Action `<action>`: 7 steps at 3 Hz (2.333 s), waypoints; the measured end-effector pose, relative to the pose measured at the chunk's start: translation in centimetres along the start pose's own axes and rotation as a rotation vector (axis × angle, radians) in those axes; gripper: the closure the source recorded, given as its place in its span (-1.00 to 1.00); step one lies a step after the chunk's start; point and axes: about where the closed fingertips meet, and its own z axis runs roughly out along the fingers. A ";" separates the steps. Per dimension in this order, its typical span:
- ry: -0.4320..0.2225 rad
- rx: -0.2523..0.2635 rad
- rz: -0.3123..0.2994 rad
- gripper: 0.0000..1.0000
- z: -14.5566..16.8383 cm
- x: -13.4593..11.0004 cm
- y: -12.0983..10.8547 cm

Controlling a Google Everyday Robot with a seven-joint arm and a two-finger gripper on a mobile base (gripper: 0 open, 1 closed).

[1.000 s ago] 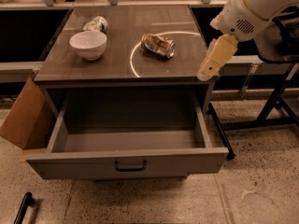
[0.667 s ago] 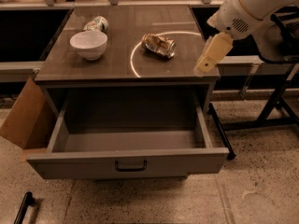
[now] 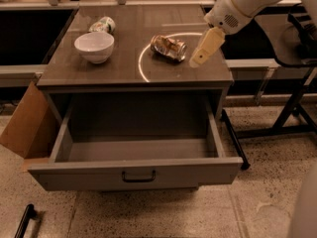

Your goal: Place orange can into top drawer

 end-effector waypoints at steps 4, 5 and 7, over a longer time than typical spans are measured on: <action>-0.004 0.033 0.128 -1.00 9.0 -3.2 -5.5; -0.003 0.027 0.149 -1.00 10.6 -3.8 -5.4; 0.015 -0.004 0.163 -0.69 13.8 -4.3 -4.7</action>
Offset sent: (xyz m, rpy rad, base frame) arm 0.0924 0.0295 -0.0210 0.0140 0.0123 -0.0912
